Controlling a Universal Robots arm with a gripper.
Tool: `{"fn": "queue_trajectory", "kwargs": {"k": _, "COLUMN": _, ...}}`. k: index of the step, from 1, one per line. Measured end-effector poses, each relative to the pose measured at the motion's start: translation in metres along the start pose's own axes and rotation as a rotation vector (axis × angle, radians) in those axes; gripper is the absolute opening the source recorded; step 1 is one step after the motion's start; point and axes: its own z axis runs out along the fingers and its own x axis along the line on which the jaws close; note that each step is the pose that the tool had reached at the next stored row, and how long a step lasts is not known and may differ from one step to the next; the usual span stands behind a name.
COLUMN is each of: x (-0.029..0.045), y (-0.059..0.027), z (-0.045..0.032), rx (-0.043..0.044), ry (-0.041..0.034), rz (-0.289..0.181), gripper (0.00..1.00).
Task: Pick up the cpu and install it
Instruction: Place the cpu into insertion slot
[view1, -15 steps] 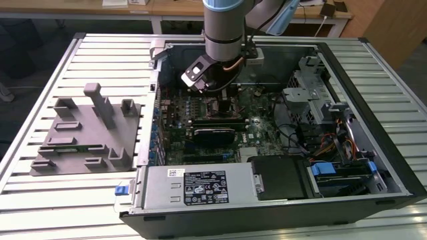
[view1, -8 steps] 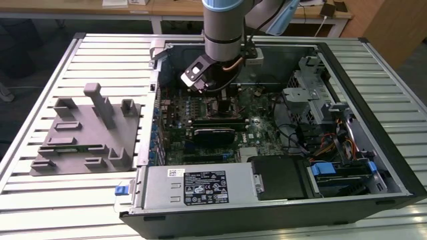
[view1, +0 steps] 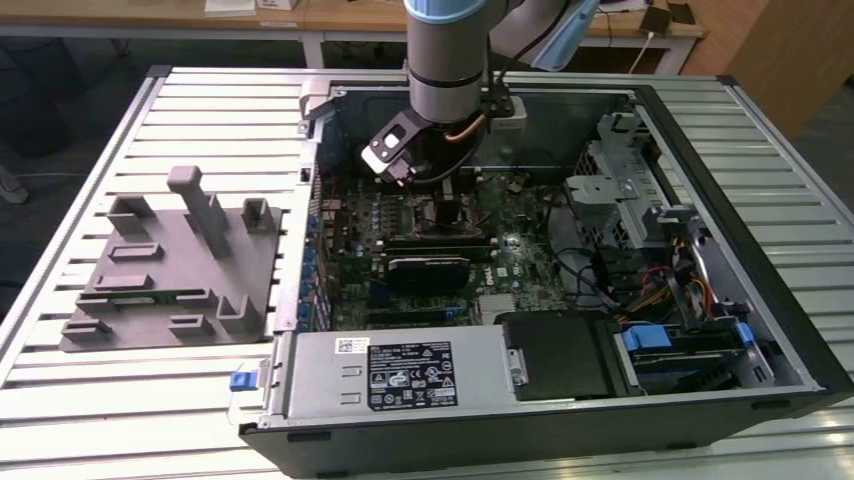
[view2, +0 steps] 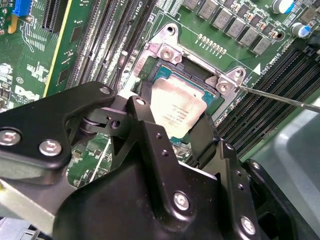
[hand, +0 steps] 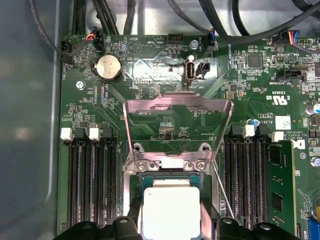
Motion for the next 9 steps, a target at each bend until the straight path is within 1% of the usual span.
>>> {"fn": "queue_trajectory", "kwargs": {"k": 8, "x": 0.0002, "y": 0.0001, "z": 0.0005, "rx": -0.0007, "ry": 0.0010, "rz": 0.000, "gripper": 0.55}}
{"fn": "queue_trajectory", "kwargs": {"k": 9, "x": 0.0002, "y": 0.0001, "z": 0.0005, "rx": -0.0007, "ry": 0.0009, "rz": 0.000, "gripper": 0.61}}
